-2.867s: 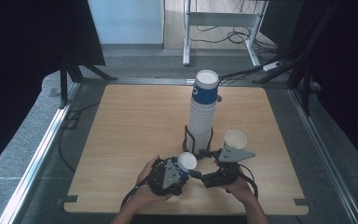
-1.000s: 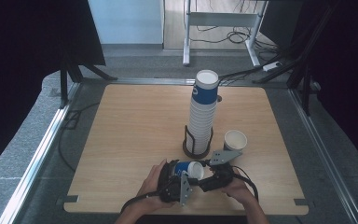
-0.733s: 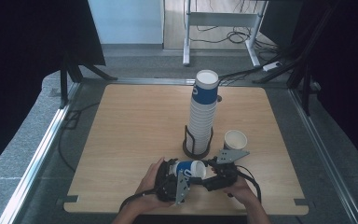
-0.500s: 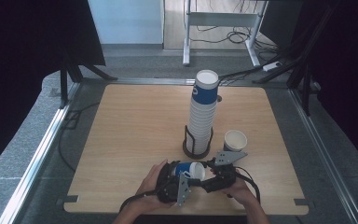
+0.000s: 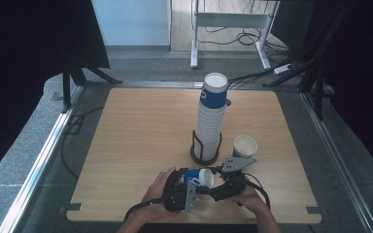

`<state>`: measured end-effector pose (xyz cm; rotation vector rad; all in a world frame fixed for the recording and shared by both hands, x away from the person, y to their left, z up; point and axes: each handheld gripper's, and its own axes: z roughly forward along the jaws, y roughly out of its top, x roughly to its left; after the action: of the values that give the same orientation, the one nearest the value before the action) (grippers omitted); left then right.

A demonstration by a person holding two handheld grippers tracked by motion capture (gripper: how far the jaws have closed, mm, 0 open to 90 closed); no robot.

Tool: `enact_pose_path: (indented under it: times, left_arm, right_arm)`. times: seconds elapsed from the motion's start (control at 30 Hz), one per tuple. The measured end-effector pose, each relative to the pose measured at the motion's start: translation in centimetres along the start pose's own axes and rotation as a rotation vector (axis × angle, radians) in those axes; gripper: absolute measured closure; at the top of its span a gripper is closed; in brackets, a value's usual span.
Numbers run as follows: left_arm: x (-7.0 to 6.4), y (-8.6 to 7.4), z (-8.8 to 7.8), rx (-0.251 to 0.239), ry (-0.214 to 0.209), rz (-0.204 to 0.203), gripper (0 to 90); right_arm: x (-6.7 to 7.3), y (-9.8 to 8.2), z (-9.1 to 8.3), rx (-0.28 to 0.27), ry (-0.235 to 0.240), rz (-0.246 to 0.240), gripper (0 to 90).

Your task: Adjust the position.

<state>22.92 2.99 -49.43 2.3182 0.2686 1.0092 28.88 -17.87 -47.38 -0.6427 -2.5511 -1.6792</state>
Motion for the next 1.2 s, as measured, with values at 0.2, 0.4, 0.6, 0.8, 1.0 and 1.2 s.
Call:
enact_pose_path:
  times: [0.2,0.4,0.6,0.8,1.0,1.2]
  left_arm:
    - [0.0,0.0,0.0,-0.002,0.004,-0.004,19.1]
    - [0.4,0.0,-0.1,0.012,0.008,0.031,19.2]
    - [0.4,0.1,0.3,0.013,0.019,0.048,19.3]
    - [0.2,0.5,0.5,0.016,0.036,0.088,19.3]
    - [-0.4,0.8,0.5,0.027,0.042,0.125,19.3]
    - [-0.9,1.0,0.5,0.026,0.056,0.149,19.3]
  right_arm:
    - [0.1,0.6,-0.9,-0.007,-0.026,-0.014,16.5]
    - [0.7,2.0,-3.3,0.034,-0.049,-0.076,16.6]
    - [0.3,3.0,-3.7,0.279,-0.066,-0.119,16.4]
    - [0.2,4.6,-2.6,0.455,-0.055,-0.129,16.5]
    - [0.3,6.2,-0.8,0.589,-0.029,-0.135,16.4]
    - [0.6,6.3,1.5,0.683,-0.012,-0.166,16.4]
